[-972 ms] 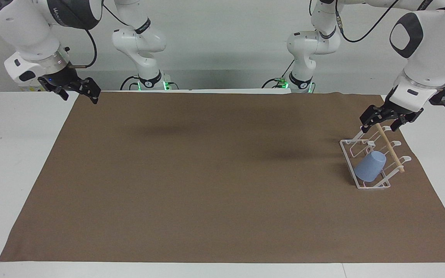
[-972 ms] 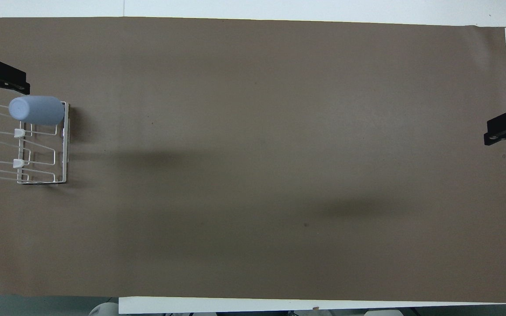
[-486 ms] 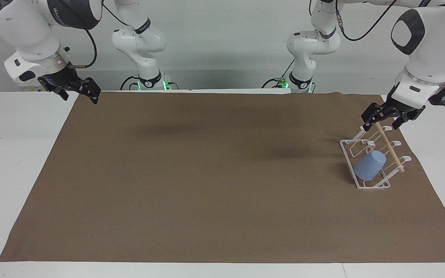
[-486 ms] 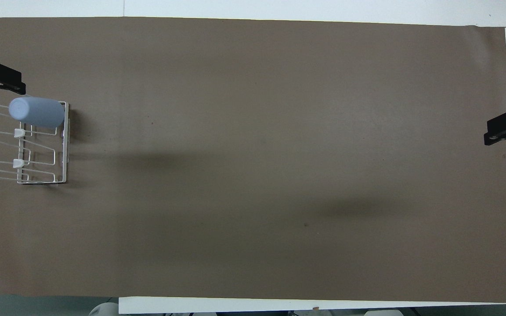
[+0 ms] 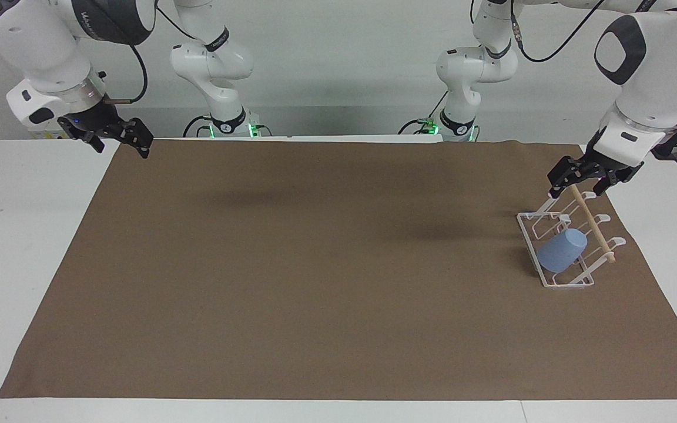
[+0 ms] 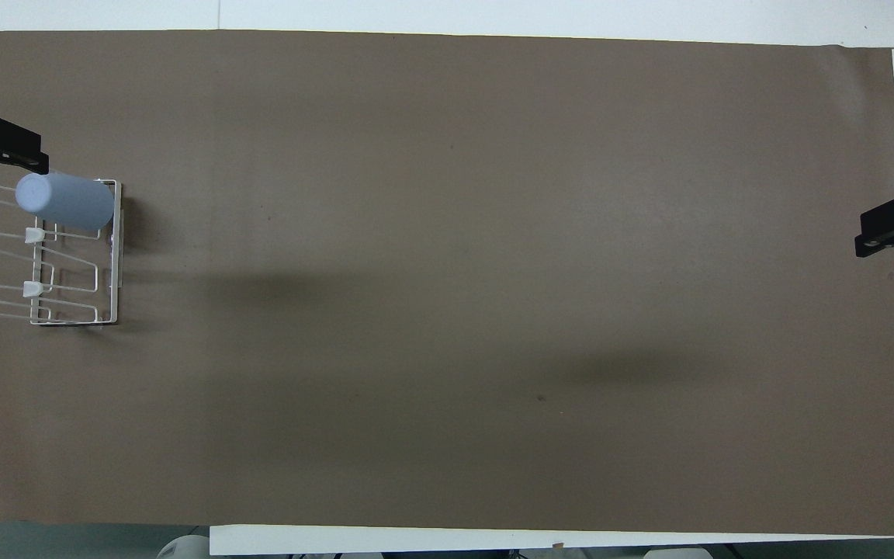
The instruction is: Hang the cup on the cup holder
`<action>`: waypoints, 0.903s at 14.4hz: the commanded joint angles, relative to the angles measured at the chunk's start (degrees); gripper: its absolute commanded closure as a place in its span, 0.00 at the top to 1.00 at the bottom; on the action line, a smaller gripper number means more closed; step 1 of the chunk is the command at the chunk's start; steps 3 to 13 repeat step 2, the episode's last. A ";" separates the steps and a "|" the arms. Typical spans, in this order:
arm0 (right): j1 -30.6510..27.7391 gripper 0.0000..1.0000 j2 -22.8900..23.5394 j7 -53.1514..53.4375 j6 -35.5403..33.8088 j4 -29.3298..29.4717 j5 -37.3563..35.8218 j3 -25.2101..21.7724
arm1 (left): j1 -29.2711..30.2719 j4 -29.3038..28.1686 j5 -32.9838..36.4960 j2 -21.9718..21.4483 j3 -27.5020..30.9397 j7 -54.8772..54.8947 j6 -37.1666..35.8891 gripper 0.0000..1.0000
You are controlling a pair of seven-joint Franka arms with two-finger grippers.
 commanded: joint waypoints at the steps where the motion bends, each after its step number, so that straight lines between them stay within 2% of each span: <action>1: 0.01 0.99 -0.87 -1.28 -0.60 -0.63 -0.08 -0.06 | 0.39 -1.58 -0.66 -1.74 -0.06 -0.08 -0.11 1.00; 13: 0.01 0.99 -0.87 -1.19 -0.60 -0.63 -0.08 -0.06 | 0.39 -1.49 -0.66 -1.74 -0.06 -0.08 -0.29 1.00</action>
